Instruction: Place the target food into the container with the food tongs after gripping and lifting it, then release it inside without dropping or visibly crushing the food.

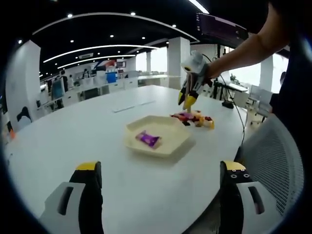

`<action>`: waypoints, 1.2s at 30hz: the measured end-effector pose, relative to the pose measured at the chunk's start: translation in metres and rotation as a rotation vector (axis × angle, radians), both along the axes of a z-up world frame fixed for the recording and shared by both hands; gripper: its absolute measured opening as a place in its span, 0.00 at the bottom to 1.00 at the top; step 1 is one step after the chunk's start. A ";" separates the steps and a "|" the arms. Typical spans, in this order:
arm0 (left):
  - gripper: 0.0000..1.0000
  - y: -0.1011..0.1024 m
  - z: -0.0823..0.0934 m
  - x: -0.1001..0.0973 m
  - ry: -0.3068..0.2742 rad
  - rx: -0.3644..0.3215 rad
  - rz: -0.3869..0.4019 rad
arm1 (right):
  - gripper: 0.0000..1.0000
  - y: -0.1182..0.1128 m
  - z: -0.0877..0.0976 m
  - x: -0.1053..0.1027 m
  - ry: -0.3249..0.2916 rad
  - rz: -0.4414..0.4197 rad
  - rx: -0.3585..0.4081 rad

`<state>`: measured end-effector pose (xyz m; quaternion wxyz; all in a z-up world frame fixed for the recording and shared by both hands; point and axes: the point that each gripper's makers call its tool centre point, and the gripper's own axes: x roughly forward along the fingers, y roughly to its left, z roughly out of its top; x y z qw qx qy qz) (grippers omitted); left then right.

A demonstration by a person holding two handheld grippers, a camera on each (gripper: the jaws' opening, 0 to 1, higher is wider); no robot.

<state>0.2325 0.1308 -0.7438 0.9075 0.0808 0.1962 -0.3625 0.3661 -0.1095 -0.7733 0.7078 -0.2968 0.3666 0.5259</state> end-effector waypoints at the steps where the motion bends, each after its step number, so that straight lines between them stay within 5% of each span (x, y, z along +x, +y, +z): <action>1: 0.98 0.000 0.000 0.000 0.001 0.000 0.000 | 0.22 0.001 -0.002 -0.001 0.001 0.001 0.003; 29: 0.97 0.002 -0.005 0.000 0.028 0.006 0.006 | 0.20 -0.005 -0.053 0.000 0.010 0.003 -0.031; 36: 0.97 0.002 -0.005 0.001 0.029 0.005 0.007 | 0.16 -0.010 -0.054 0.004 0.056 -0.094 -0.041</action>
